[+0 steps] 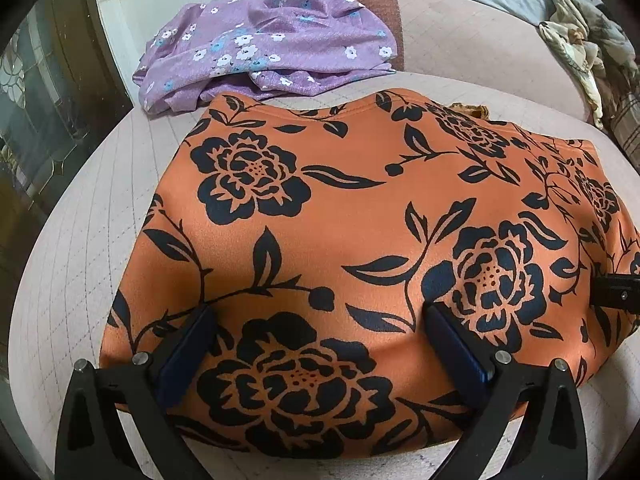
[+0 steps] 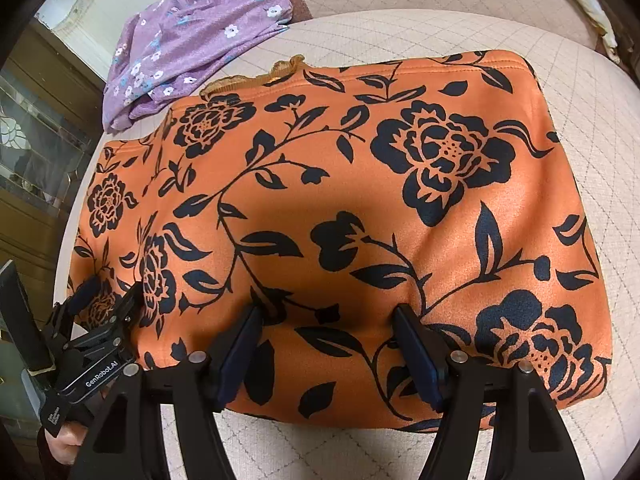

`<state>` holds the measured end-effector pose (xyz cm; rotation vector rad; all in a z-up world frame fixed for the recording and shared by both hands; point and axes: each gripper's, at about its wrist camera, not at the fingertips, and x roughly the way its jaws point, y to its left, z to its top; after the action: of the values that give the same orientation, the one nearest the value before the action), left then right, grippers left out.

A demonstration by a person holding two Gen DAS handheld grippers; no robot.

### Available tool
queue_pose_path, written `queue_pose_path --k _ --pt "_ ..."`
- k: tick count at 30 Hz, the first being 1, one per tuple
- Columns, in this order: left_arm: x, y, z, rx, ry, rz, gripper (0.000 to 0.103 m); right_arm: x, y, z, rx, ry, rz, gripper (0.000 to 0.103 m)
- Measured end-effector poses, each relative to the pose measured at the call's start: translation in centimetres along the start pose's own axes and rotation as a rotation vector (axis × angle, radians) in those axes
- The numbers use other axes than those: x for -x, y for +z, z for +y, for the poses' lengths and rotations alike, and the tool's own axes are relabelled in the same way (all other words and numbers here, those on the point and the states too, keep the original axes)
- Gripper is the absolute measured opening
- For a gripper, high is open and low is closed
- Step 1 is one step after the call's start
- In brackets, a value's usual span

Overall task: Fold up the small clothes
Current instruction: 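Press the doubled blouse flat with both tools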

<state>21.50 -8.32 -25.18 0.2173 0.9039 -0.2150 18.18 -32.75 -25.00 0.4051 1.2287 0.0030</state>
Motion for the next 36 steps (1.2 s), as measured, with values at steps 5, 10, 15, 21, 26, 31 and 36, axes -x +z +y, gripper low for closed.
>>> queue_pose_path --k 5,10,15,21,26,31,36 --pt "0.1 0.0 0.0 -0.006 -0.003 0.002 0.103 -0.1 0.1 0.1 0.007 -0.004 -0.001 0.073" --pt "0.7 0.5 0.5 -0.004 0.005 0.011 0.103 -0.1 0.1 0.1 0.010 -0.003 0.000 0.073" --pt "1.9 1.2 2.2 0.043 0.084 -0.046 0.103 -0.2 0.3 0.1 0.020 0.000 0.008 0.073" --pt "3.6 2.1 5.0 0.118 0.160 -0.119 0.103 -0.3 0.3 0.0 0.029 0.001 0.011 0.073" --pt "4.0 2.4 6.2 0.147 0.172 -0.132 0.103 -0.4 0.4 0.0 0.035 -0.004 0.008 0.073" --pt "4.1 2.3 6.3 0.147 0.175 -0.136 0.103 -0.4 0.4 0.1 0.039 -0.008 0.006 0.074" --pt "4.1 2.3 6.3 0.145 0.173 -0.135 0.103 -0.4 0.4 0.2 0.042 -0.008 0.005 0.074"
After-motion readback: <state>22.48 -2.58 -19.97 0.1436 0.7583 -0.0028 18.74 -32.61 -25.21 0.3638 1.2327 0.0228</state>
